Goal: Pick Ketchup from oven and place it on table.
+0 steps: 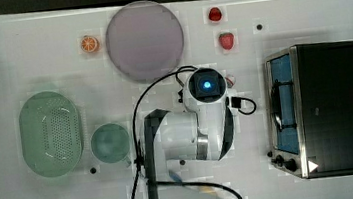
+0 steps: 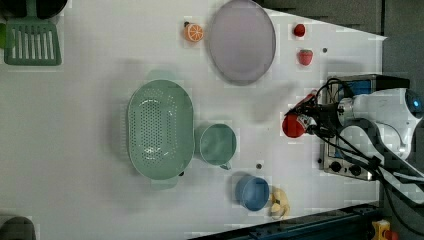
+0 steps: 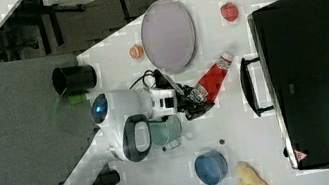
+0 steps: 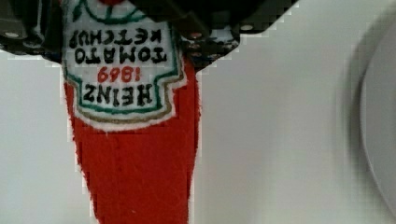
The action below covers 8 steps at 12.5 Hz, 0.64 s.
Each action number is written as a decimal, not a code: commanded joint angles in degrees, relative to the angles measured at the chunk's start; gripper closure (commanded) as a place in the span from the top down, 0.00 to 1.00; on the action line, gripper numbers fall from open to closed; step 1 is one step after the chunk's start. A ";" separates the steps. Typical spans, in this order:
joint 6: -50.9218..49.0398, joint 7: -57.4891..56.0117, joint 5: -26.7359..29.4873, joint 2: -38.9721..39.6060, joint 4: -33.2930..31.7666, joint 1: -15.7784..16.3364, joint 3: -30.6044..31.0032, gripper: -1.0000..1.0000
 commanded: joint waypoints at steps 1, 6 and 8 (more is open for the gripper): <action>4.66 1.25 0.73 0.64 -0.66 0.96 0.84 0.85; 2.33 6.42 0.81 -7.24 1.19 1.03 0.56 1.00; -4.12 7.17 0.80 -12.41 4.23 1.06 0.56 1.00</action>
